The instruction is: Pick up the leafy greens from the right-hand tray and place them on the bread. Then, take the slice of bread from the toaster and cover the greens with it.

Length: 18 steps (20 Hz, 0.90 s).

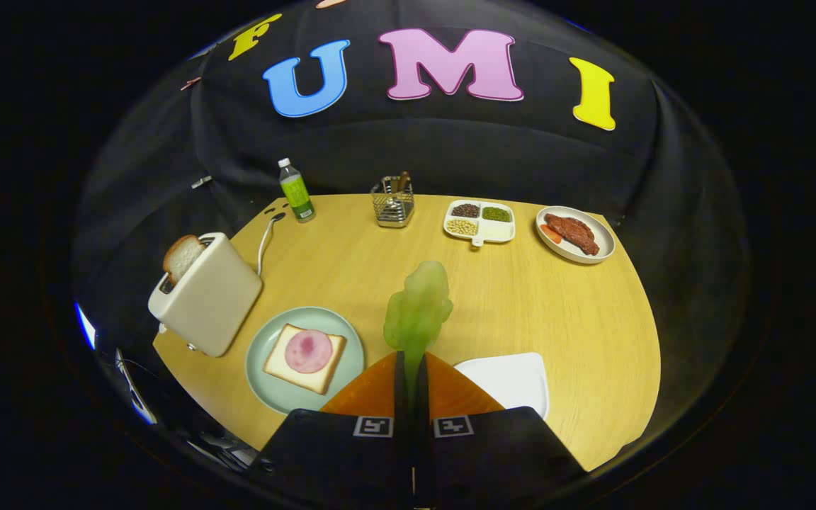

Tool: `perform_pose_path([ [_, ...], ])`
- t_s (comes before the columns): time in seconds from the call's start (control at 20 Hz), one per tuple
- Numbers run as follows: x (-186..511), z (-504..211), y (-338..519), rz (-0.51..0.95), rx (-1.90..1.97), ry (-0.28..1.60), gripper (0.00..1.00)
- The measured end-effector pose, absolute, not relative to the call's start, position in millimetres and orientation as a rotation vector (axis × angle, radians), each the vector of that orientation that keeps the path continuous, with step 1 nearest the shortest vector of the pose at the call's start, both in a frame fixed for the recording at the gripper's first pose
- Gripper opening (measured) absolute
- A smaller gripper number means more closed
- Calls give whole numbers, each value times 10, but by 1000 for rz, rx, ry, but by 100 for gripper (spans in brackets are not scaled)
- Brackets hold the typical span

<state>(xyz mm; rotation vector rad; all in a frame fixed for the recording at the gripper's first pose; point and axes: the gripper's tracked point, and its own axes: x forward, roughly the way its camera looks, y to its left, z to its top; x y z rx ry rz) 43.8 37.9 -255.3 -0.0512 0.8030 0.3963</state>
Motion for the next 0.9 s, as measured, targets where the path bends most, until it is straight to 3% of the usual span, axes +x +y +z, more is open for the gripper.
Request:
perform_pose_path([
  [0.3,246,-2410,1103,503,-109,761,6],
  [0.9,77,-3263,1943,565,-272,811,7],
])
